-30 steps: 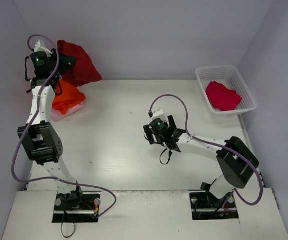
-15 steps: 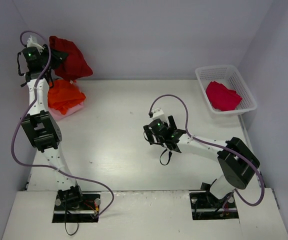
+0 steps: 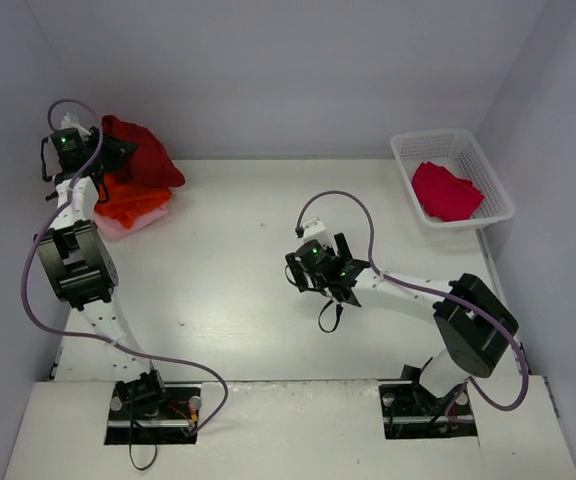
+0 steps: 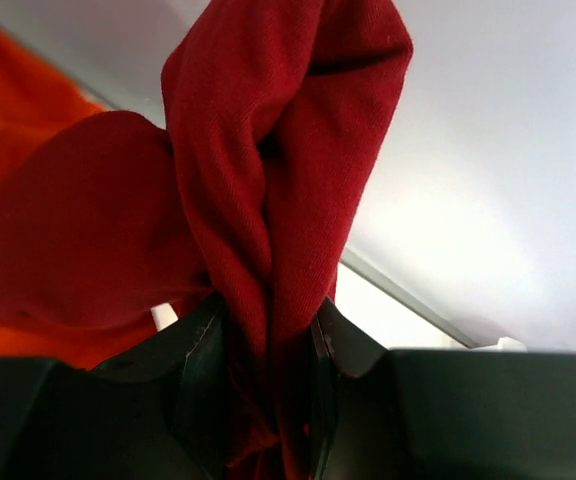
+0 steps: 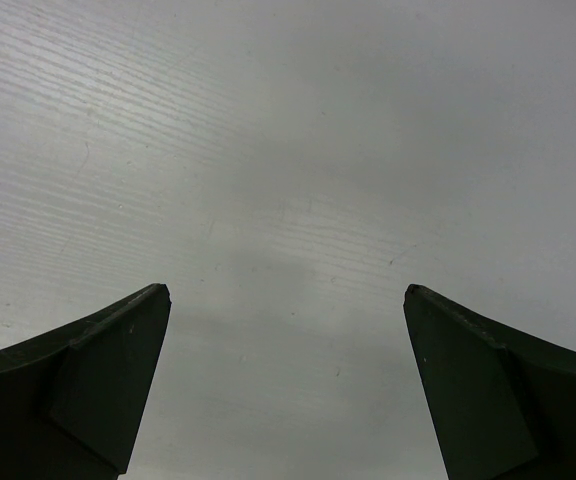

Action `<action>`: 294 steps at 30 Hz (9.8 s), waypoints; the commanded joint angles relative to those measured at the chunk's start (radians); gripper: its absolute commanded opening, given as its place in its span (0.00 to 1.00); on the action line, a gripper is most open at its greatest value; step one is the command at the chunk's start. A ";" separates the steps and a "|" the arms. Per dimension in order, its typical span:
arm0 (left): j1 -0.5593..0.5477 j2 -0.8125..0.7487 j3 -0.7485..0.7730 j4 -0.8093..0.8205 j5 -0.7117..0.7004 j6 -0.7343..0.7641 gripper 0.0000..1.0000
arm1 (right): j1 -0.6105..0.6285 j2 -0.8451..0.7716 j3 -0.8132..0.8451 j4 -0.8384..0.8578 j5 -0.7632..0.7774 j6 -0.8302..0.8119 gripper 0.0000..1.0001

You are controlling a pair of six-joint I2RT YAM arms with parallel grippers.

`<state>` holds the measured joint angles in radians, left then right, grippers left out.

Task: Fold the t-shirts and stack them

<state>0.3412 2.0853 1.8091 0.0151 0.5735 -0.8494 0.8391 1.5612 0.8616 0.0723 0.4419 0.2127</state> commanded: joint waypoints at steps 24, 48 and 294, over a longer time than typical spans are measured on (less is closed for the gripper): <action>0.084 -0.312 -0.343 0.198 -0.146 -0.086 0.00 | 0.008 -0.130 0.027 -0.045 0.057 -0.009 1.00; 0.159 -0.215 -0.462 0.324 -0.213 -0.204 0.00 | 0.008 -0.197 0.037 -0.135 0.069 0.008 1.00; -0.036 0.325 -0.094 0.282 -0.215 -0.148 0.88 | 0.060 -0.165 0.065 -0.132 0.050 0.077 1.00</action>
<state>0.3317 2.3619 1.7710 0.4358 0.3435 -0.9691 0.8917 1.4342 0.9112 -0.0669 0.4488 0.2844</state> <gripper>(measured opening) 0.880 0.999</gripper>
